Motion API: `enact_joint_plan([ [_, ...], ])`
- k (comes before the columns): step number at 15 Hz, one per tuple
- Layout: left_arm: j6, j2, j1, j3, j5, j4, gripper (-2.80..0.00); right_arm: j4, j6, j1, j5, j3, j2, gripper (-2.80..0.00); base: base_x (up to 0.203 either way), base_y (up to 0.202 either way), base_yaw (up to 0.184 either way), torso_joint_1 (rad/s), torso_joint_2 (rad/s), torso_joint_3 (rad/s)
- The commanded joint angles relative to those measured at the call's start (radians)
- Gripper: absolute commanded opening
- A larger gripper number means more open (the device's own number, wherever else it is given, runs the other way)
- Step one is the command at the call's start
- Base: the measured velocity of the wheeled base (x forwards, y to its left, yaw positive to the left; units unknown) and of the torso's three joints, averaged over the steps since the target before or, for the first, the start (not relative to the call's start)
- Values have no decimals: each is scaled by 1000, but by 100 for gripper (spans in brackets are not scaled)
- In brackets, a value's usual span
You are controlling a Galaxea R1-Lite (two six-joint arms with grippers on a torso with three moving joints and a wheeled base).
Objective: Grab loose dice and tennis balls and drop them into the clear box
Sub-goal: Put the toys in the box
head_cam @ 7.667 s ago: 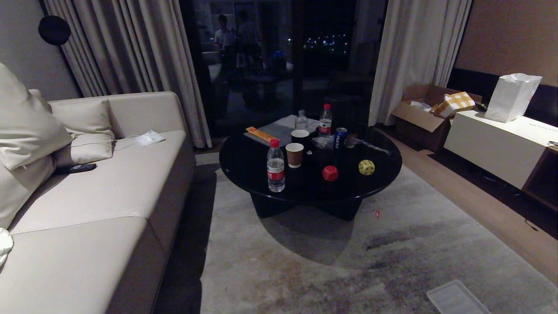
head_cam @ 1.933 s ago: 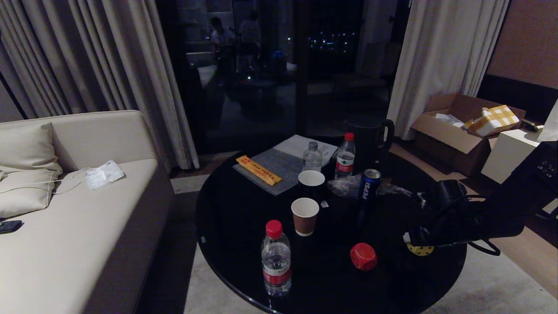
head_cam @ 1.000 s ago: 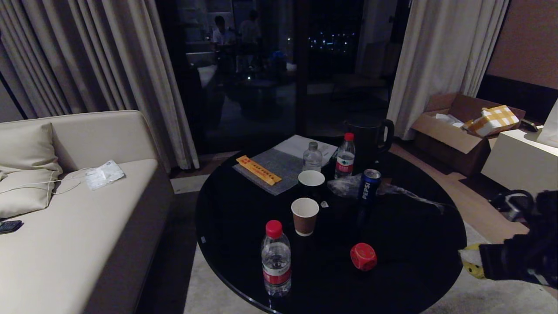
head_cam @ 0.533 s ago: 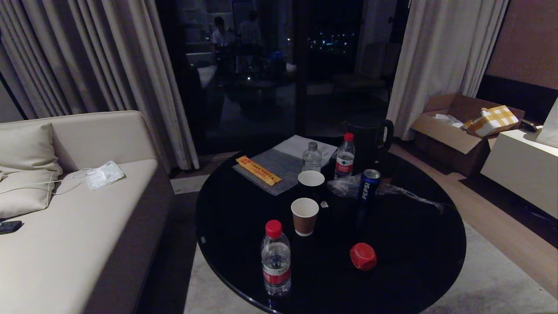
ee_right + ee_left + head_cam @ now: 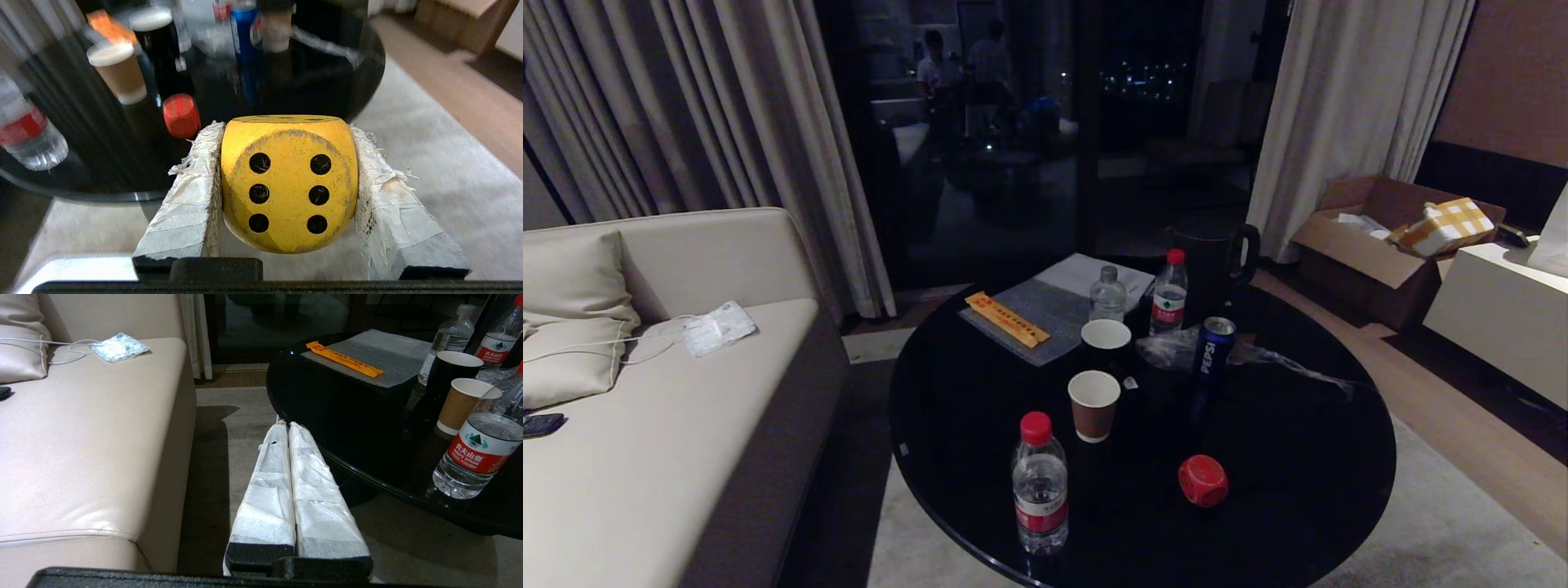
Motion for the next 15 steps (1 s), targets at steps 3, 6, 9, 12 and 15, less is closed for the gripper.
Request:
enact_joint_plan([
  [3, 0, 2, 0, 2, 0, 1, -280, 5, 1, 1, -1, 3, -37, -280, 0, 0, 0, 0, 0, 0],
  [6, 0, 2, 0, 2, 0, 2, -280, 5, 4, 1, -1, 3, -37, -280, 0, 0, 0, 0, 0, 0],
  [9, 13, 2, 0, 2, -6, 0, -280, 5, 4, 1, -1, 3, -37, -280, 0, 0, 0, 0, 0, 0],
  [12, -2, 2, 0, 2, 0, 2, -280, 5, 4, 1, -1, 3, -37, -280, 0, 0, 0, 0, 0, 0],
  [15, -4, 2, 0, 2, 1, 0, -280, 5, 4, 1, -1, 3, -37, -280, 0, 0, 0, 0, 0, 0],
])
